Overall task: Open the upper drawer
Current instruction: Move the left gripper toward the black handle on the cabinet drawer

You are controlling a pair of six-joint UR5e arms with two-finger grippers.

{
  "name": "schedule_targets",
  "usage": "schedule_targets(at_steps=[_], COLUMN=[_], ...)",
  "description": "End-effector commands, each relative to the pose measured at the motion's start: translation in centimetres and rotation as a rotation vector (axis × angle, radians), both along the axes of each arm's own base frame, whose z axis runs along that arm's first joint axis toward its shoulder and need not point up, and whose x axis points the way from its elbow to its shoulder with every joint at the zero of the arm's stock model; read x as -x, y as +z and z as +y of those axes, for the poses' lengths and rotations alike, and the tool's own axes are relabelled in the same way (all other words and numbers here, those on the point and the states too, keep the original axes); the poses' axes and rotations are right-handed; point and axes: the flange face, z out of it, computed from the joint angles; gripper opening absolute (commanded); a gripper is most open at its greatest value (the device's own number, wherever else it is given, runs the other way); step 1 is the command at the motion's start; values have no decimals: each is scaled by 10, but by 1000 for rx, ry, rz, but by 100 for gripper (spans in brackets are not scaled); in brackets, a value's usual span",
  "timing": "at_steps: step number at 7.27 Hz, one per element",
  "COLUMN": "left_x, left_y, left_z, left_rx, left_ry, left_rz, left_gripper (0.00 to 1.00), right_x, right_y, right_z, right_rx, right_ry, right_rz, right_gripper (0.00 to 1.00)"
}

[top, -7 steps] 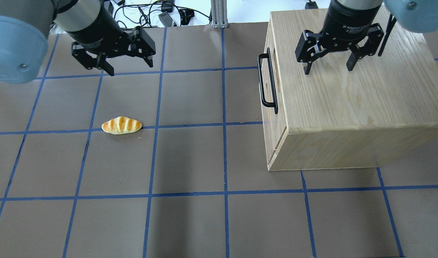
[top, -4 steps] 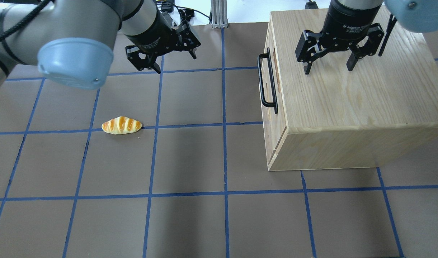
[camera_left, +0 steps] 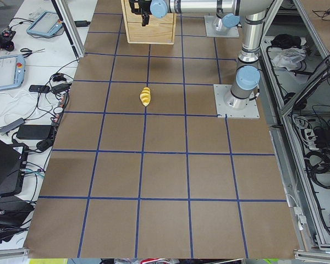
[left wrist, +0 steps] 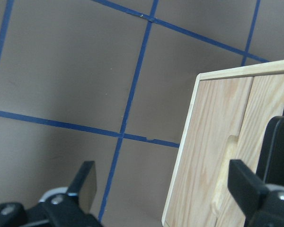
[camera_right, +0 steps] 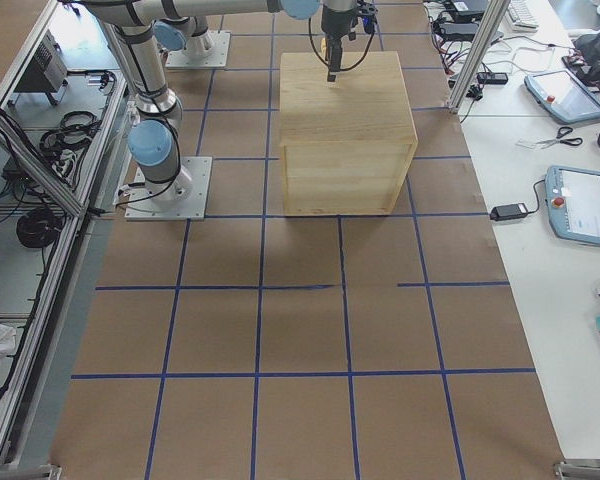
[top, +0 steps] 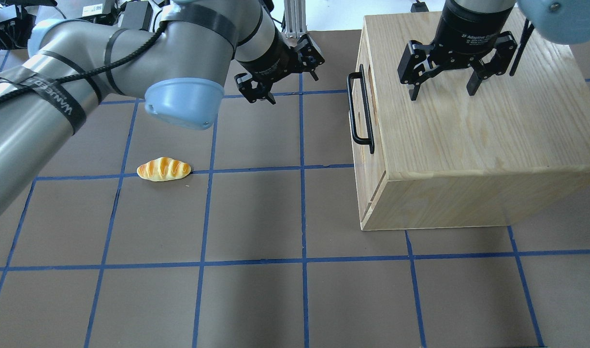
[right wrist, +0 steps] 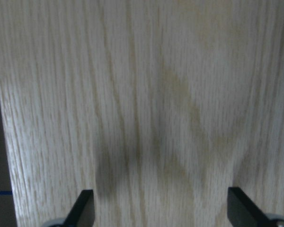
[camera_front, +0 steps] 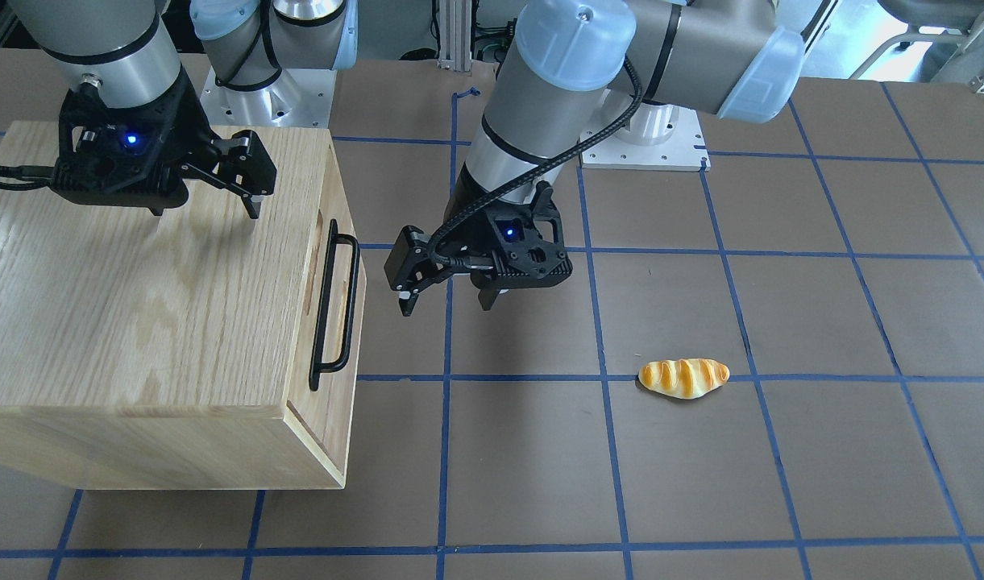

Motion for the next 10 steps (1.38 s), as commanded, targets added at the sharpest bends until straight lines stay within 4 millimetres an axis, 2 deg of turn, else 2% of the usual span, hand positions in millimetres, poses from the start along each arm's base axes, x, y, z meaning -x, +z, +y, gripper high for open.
schedule_targets(at_steps=[1,6,10], left_x=[22,54,60], left_y=[-12,-32,-35], left_z=[1,14,17], left_rx=[-18,-67,-78], left_ry=[83,78,89], left_rz=[39,42,44], left_gripper=[100,100,100], right_x=[0,0,0], right_y=[0,0,-1], right_z=[0,0,0], right_rx=[0,0,-1], right_ry=[-1,1,-1], right_rz=[0,0,0], right_gripper=[100,100,100])
